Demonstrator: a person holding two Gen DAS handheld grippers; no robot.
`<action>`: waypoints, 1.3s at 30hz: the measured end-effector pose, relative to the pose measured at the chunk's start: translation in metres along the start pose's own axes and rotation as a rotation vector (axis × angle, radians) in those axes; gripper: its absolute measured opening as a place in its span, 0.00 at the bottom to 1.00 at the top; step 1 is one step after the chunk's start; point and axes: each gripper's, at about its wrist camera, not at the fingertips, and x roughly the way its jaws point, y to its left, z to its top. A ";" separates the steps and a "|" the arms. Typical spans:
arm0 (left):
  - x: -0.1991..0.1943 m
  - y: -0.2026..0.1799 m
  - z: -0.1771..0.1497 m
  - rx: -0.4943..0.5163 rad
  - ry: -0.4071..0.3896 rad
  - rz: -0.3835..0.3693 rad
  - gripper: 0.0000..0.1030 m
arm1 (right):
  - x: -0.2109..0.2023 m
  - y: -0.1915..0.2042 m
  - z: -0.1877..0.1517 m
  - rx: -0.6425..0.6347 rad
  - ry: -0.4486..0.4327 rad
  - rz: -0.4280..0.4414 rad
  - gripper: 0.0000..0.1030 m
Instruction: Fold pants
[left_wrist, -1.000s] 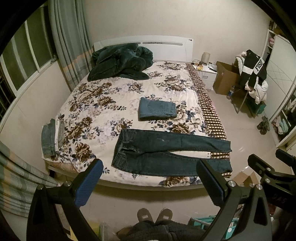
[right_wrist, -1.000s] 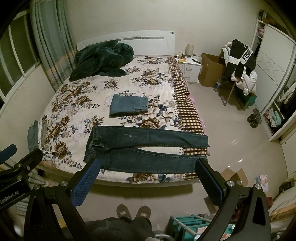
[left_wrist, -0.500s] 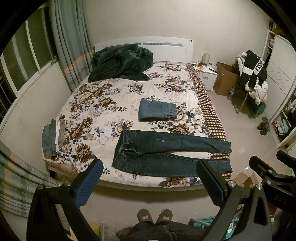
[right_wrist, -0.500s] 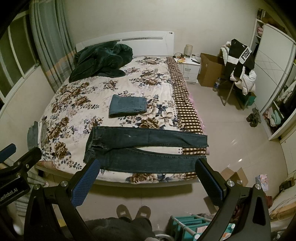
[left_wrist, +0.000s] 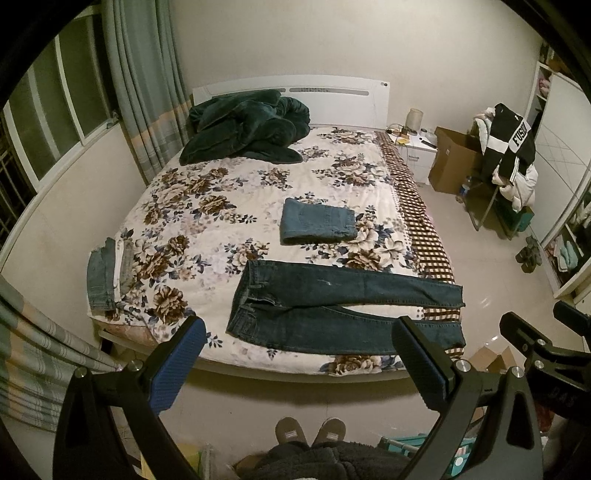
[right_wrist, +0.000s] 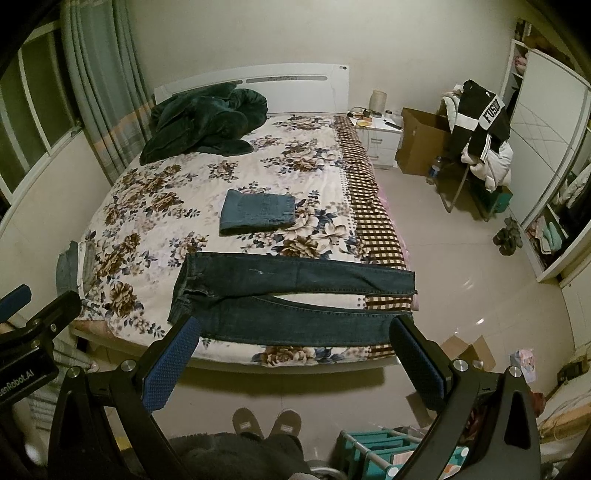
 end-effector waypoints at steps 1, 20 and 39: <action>-0.002 0.000 0.004 0.000 0.000 0.001 1.00 | 0.002 0.000 -0.002 0.002 -0.001 -0.002 1.00; -0.001 0.014 0.013 -0.024 -0.039 0.037 1.00 | -0.001 -0.001 -0.002 -0.001 0.005 0.002 1.00; 0.207 -0.010 0.056 -0.030 0.026 0.144 1.00 | 0.250 -0.061 0.080 0.099 0.060 -0.105 1.00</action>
